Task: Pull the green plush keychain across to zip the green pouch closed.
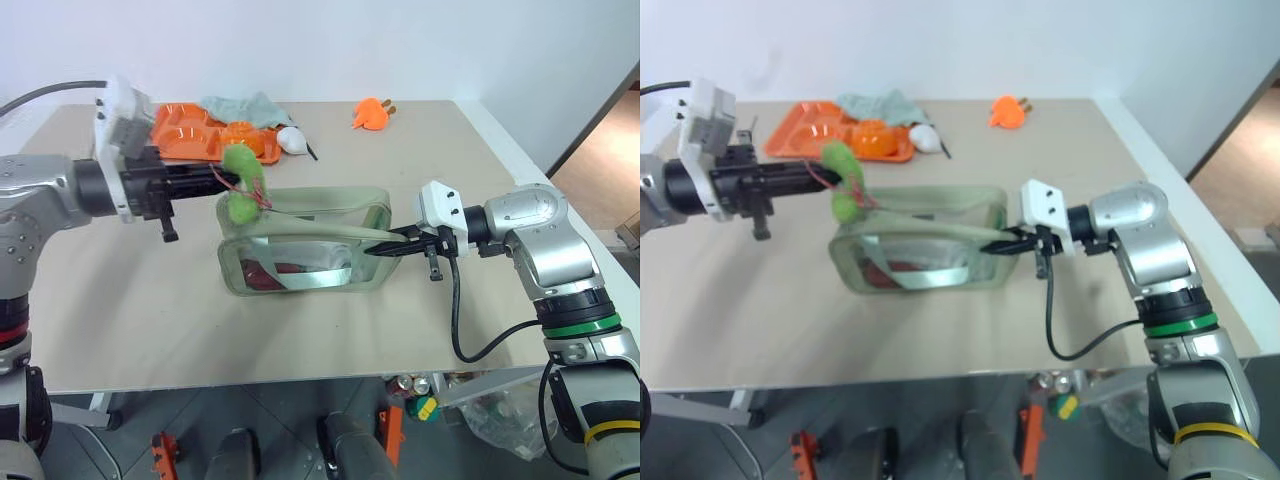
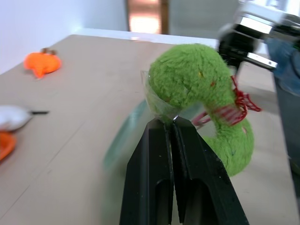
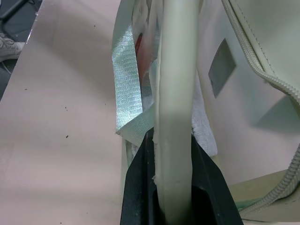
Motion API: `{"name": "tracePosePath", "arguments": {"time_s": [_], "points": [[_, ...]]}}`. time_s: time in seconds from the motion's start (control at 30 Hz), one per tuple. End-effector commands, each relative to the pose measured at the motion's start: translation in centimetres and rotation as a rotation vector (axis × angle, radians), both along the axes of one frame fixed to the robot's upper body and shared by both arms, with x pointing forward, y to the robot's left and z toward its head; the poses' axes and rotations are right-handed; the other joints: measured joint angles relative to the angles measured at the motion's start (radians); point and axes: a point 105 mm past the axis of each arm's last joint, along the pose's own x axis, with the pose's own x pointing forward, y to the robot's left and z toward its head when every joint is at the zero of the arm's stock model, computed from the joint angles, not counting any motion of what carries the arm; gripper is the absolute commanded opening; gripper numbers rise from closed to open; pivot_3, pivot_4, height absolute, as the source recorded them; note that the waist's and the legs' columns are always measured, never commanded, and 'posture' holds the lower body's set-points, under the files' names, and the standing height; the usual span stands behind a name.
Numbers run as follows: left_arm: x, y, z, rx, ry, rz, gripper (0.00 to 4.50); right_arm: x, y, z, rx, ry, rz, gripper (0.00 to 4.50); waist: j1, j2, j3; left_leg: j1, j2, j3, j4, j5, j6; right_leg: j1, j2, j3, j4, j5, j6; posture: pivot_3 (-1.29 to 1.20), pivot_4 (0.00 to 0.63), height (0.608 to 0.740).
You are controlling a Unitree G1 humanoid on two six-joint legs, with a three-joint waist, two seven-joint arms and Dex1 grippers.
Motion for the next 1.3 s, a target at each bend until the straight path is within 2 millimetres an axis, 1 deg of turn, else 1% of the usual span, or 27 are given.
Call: {"name": "tracePosePath", "arguments": {"time_s": [0.03,0.2,0.33,0.4,0.43,0.53,0.67,0.73,0.8,0.9,1.0,1.07,1.13,1.23,1.3], "points": [[-0.2,-0.8,0.7,0.003,-0.044,-0.037,0.02,-0.3,0.2,0.9,0.007,-0.036,0.012,0.00,0.000,0.000,0.000,0.000,0.000,0.000,0.000,0.000,0.000,0.000,0.000,0.000,0.000,0.000,0.000,0.00,0.150,0.740],[1.3,-1.0,0.3,0.002,-0.031,0.004,0.02,-0.3,0.3,0.9,0.007,-0.037,0.012,0.00,0.000,0.000,0.000,0.000,0.000,0.000,0.000,0.000,0.000,0.000,0.000,0.000,0.000,0.000,0.000,0.00,0.150,0.740],[3.0,-0.4,0.4,-0.010,-0.022,0.082,0.02,-0.3,0.4,0.8,0.008,-0.036,0.011,0.00,0.000,0.000,0.000,0.000,0.000,0.000,0.000,0.000,0.000,0.000,0.000,0.000,0.000,0.000,0.000,0.00,0.150,0.740],[3.6,0.1,0.8,-0.041,0.007,0.116,0.68,-0.3,0.4,0.8,0.008,-0.036,0.011,0.00,0.000,0.000,0.000,0.000,0.000,-0.001,0.000,0.000,0.000,0.000,0.000,0.000,0.000,0.000,0.000,0.00,0.150,0.740],[3.7,0.1,0.9,-0.049,0.014,0.117,0.93,-0.4,0.4,0.8,0.007,-0.035,0.011,0.00,0.000,0.000,0.000,0.000,0.000,-0.001,0.000,0.000,0.000,0.000,0.000,0.000,0.000,0.000,0.000,0.00,0.150,0.740],[3.2,0.1,0.7,-0.039,0.013,0.097,1.92,-0.4,0.4,0.7,0.006,-0.035,0.010,0.00,-0.001,0.000,0.000,0.000,0.000,0.000,0.000,0.000,0.000,0.000,0.000,0.000,0.000,0.000,0.000,0.00,0.150,0.740],[2.9,-0.1,0.5,-0.048,0.024,0.083,3.37,-0.4,0.4,0.8,0.009,-0.035,0.010,0.00,0.000,0.000,0.000,0.000,0.000,-0.001,0.000,0.000,0.000,0.000,0.000,0.000,0.000,0.000,0.000,0.00,0.150,0.740],[2.4,-0.2,0.6,-0.055,0.022,0.062,4.00,-0.4,0.4,0.9,0.010,-0.036,0.011,0.00,0.000,0.000,0.000,0.000,0.000,-0.001,0.000,0.000,0.000,0.000,0.000,0.000,0.000,0.000,0.000,0.00,0.150,0.740],[2.0,0.1,0.7,-0.058,0.011,0.055,4.00,-0.3,0.4,0.9,0.009,-0.035,0.010,0.00,-0.001,0.000,0.000,0.000,0.000,-0.001,0.000,0.000,0.000,0.000,0.000,0.000,0.000,0.000,0.000,0.00,0.150,0.740],[1.3,0.9,1.5,-0.089,-0.012,0.052,4.00,-0.4,0.4,0.8,0.009,-0.032,0.011,0.00,-0.001,0.000,0.000,0.000,0.000,-0.001,0.000,0.000,0.000,0.000,0.000,0.000,0.000,0.000,0.000,0.00,0.150,0.740],[0.5,2.6,3.2,-0.195,-0.008,0.066,4.00,-0.4,0.4,0.7,0.008,-0.028,0.010,0.00,-0.001,0.000,0.000,0.000,0.000,-0.001,0.000,0.000,0.000,0.000,0.000,-0.001,0.000,0.000,0.000,0.00,0.150,0.740],[-0.2,3.6,3.7,-0.233,0.008,0.072,4.00,-0.5,0.4,0.7,0.009,-0.026,0.011,0.00,-0.001,0.000,0.000,0.000,0.000,-0.001,0.000,0.000,0.000,0.000,0.000,-0.001,0.000,0.000,0.000,0.00,0.150,0.740],[-0.7,4.0,2.8,-0.194,0.040,0.081,4.00,-0.4,0.4,0.7,0.009,-0.024,0.009,0.00,-0.002,0.000,0.000,0.000,0.000,-0.001,0.000,0.000,0.000,0.000,0.000,-0.001,0.000,0.000,0.000,0.00,0.150,0.740],[-1.5,3.8,-0.2,-0.050,0.103,0.083,4.00,-0.3,0.5,0.6,0.006,-0.024,0.010,0.00,-0.001,0.000,0.000,0.000,0.000,-0.001,0.000,0.000,0.000,0.000,0.000,-0.001,0.000,0.000,0.000,0.00,0.150,0.740],[-1.8,3.8,-1.9,0.013,0.138,0.086,4.00,-0.3,0.6,0.6,0.007,-0.025,0.012,0.00,-0.002,0.000,0.000,0.000,0.000,-0.001,0.000,0.000,0.000,0.000,0.000,-0.001,0.000,0.000,0.000,0.00,0.150,0.740]]}}
